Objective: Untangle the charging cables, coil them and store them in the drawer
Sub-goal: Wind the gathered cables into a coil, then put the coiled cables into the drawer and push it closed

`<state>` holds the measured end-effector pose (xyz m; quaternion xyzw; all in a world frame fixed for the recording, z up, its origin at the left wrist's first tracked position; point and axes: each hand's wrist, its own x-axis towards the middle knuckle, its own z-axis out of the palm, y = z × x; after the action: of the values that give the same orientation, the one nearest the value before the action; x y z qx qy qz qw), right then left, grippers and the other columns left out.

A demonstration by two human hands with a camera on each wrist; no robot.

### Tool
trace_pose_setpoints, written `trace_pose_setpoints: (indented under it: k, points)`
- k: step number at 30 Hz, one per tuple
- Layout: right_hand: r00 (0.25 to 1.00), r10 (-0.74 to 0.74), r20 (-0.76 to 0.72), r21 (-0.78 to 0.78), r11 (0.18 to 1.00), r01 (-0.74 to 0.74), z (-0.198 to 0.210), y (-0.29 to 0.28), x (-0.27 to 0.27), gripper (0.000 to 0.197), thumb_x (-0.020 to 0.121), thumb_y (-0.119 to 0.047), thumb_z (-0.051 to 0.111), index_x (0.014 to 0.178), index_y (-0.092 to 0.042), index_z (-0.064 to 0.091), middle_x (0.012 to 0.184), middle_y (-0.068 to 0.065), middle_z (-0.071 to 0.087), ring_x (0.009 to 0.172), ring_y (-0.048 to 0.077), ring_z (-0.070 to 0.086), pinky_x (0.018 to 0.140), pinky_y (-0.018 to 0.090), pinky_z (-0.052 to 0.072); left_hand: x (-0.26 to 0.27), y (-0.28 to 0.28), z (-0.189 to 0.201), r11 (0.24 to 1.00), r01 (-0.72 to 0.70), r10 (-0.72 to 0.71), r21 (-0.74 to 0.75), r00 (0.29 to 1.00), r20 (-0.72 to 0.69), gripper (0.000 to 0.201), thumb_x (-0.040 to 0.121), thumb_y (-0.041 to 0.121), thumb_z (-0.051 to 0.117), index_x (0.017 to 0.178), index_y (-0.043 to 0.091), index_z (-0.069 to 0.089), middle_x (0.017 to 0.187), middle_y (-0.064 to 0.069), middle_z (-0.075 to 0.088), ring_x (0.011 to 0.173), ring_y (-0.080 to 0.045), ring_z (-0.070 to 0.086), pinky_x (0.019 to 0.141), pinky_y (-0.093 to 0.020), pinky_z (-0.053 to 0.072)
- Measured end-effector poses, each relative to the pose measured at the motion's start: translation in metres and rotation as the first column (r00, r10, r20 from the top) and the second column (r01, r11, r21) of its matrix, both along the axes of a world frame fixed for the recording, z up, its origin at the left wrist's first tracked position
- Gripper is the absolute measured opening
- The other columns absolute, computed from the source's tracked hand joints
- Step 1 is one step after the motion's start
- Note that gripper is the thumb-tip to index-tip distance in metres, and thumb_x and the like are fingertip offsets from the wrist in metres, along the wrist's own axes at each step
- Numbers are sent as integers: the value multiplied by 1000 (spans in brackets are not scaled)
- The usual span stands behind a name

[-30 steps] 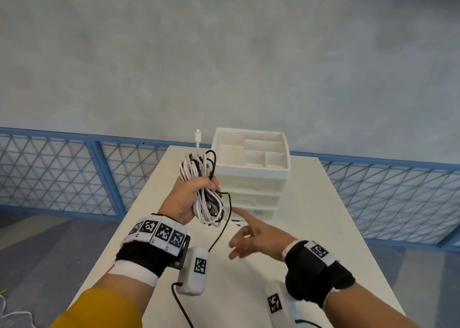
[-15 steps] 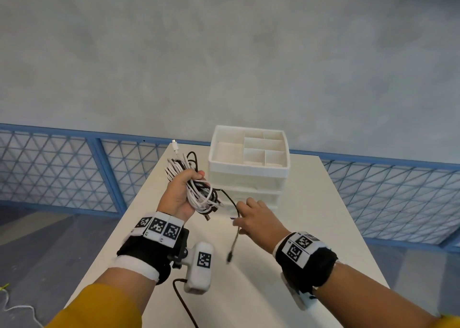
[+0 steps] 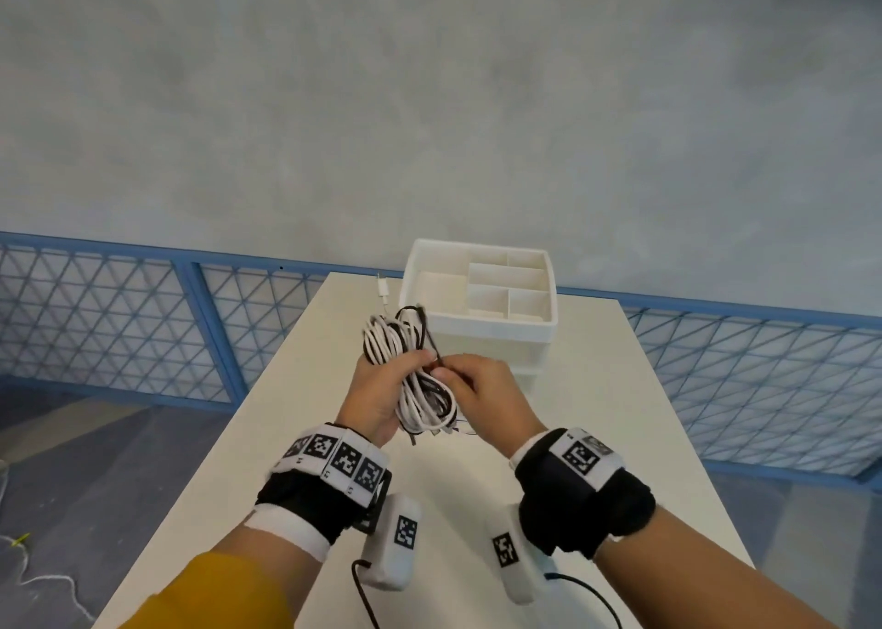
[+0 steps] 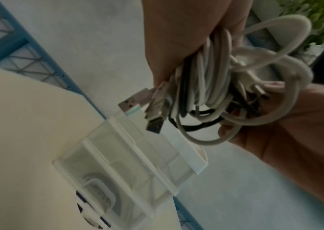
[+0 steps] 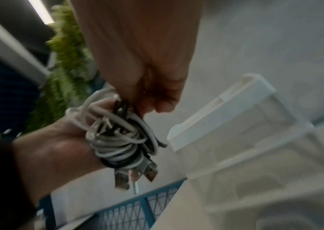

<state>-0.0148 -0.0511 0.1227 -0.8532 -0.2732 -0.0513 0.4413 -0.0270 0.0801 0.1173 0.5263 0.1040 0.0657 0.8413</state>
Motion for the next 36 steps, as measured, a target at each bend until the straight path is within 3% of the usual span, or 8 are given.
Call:
trace_pose_setpoints:
  k: [4,8,14,18,22,29,33,36]
  points:
    - [978,108,177,-333,942,-44,-7,-3,1,33,80,-20,41,87,3,63,77,20,55,74,31,50,65,33,35,4,-8,-2,998,-37,34,-47,997,-67,13,76,4,69,87,9,64,65,-4,66,56,-14,67,53,-26,54]
    - [963,149,223,-314,946,-74,-20,-8,0,54,81,-31,25,102,2,64,83,21,58,77,30,50,67,32,36,9,-10,-5,999,-48,47,-3,983,-178,18,73,0,70,89,5,62,70,-11,62,56,-20,64,49,-27,52]
    - [937,101,-335,136,989,-58,-44,-30,33,35,88,-13,58,123,-11,58,88,-2,52,84,14,55,71,14,49,19,4,1,978,-135,164,162,970,-182,20,72,-4,68,89,6,62,82,-13,64,71,-26,63,64,-34,55]
    - [679,-12,-734,431,764,480,-69,-40,62,27,88,-5,55,114,-2,58,79,5,57,72,15,56,59,20,55,17,16,3,953,-91,137,290,980,-144,26,70,-3,71,91,9,62,90,-13,66,84,-29,63,81,-41,54]
    - [560,66,-826,460,654,601,-74,-16,81,9,90,-13,54,86,-6,58,78,7,52,71,16,54,68,28,55,10,21,-4,921,-97,162,378,976,-144,28,69,-5,71,87,12,59,83,-8,63,77,-23,61,75,-35,52]
    - [488,268,-831,556,432,710,-63,12,93,27,89,-30,56,98,-6,51,88,6,44,88,20,52,87,32,43,3,42,-15,891,-119,207,438,965,-159,31,68,-5,71,95,4,60,81,-8,63,76,-23,61,73,-33,52]
    - [486,251,-837,544,486,684,-67,11,84,36,87,-32,59,113,-9,46,101,7,48,103,23,51,88,35,45,5,50,-15,876,-102,198,472,967,-159,33,67,-3,71,98,3,60,80,-6,64,77,-23,61,73,-35,51]
    - [480,118,-869,422,682,597,-68,7,69,47,86,-33,61,122,-10,42,121,10,46,114,27,49,83,36,51,8,50,-11,856,-80,168,511,978,-127,33,68,-4,71,97,7,58,79,-4,62,74,-19,59,68,-29,49]
